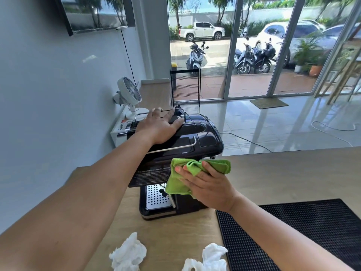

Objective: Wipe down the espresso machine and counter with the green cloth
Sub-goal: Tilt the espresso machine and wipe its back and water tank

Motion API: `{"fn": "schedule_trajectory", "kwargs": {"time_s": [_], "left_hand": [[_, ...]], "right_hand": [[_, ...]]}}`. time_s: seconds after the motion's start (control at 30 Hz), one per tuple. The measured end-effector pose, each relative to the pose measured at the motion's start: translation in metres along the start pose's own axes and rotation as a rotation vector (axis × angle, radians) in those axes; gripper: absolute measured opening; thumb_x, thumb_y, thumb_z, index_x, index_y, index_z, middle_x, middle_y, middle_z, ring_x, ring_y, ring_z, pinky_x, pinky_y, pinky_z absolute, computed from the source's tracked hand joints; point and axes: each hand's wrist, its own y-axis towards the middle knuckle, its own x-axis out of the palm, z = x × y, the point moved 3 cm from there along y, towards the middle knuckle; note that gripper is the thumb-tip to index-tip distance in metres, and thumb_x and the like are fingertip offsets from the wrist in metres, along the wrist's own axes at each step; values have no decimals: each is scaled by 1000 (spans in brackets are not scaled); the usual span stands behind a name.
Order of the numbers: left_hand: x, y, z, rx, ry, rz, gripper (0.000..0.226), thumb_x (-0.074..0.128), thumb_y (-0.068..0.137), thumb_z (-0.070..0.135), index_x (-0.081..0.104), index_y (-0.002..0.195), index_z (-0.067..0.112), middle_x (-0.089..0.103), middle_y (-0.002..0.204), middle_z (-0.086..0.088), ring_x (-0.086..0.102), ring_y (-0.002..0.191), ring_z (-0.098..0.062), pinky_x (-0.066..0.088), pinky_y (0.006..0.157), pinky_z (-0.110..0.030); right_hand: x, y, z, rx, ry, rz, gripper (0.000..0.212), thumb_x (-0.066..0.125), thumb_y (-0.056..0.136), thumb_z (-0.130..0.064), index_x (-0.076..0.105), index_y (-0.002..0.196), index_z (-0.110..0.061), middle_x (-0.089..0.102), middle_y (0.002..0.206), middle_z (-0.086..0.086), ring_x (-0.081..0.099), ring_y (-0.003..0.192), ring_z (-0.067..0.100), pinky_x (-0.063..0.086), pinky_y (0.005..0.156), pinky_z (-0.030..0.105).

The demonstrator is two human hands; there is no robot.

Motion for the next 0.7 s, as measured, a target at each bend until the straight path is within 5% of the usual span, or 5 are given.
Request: {"fn": "schedule_trajectory", "kwargs": {"time_s": [0.23,0.43,0.63,0.7], "left_hand": [[1,-1,1,7,-12,6,72,14,87,76,8,150,45,2,162,-1,-3,149,-20,8,117,-49],[1,-1,1,8,2,9,71,14,87,76,8,150,45,2,162,-1,-2,149,-21,9,117,-49],[2,-1,1,-2,-1,-7,72,13,85,78,7,150,46,1,162,-1,-3,149,-22,8,117,-48],[0,-2,1,-1,2,-5,72,13,87,76,7,151,44,1,162,-2,-2,149,-22,9,117,-48]], "right_hand": [[39,-56,-43,-139,13,-269,56,46,95,-16,38,149,-22,46,148,-17,53,124,2,27,114,36],[49,-88,-65,-250,116,-486,55,39,95,-19,35,150,-26,31,156,-17,39,136,0,21,116,33],[45,-117,-50,-476,181,-839,39,38,95,-24,65,122,-35,50,140,-25,44,133,-1,-5,122,36],[43,-132,-39,-454,158,-771,35,41,94,-29,67,115,-37,53,137,-25,44,132,0,1,121,34]]}}
